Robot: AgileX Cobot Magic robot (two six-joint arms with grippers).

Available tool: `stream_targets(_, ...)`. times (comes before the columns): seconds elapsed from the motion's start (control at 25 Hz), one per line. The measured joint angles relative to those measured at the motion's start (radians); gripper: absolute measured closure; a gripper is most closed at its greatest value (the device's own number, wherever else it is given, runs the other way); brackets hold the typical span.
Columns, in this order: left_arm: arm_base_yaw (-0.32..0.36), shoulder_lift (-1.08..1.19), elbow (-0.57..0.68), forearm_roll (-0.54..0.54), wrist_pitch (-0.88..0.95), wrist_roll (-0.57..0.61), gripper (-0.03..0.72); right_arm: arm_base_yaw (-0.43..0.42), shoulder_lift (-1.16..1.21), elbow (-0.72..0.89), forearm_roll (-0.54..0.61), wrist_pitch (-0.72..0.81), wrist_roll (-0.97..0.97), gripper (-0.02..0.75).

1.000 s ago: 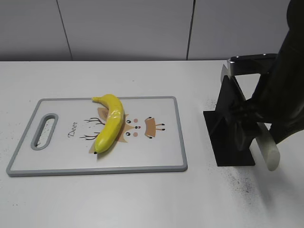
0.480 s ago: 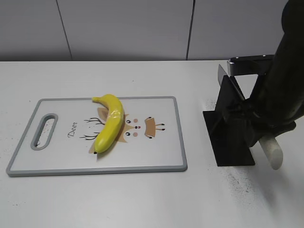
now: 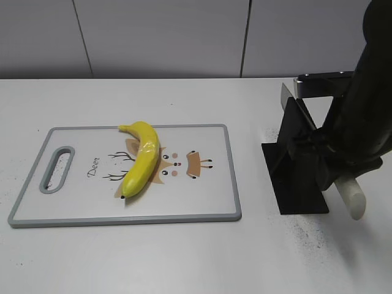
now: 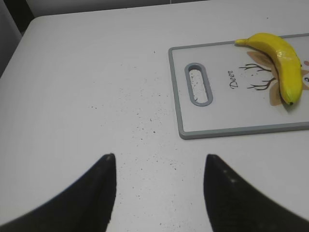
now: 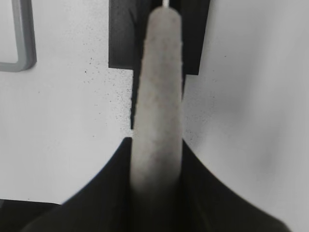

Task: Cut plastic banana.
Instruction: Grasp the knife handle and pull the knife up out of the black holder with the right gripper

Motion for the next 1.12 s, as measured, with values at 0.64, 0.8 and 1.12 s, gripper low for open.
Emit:
stream_targets(0.64,0.000,0.000,0.000,0.000,0.000,0.000,0.135,0.000,-0.125,-0.033,0.003,0.048,0.037,0.577)
stream_targets(0.8,0.000,0.000,0.000,0.000,0.000,0.000,0.135,0.000,-0.137,-0.079,-0.017,0.069,0.049,0.577)
stream_targets(1.12,0.000,0.000,0.000,0.000,0.000,0.000,0.135,0.003,-0.140,-0.238,-0.068,0.115,0.051,0.578)
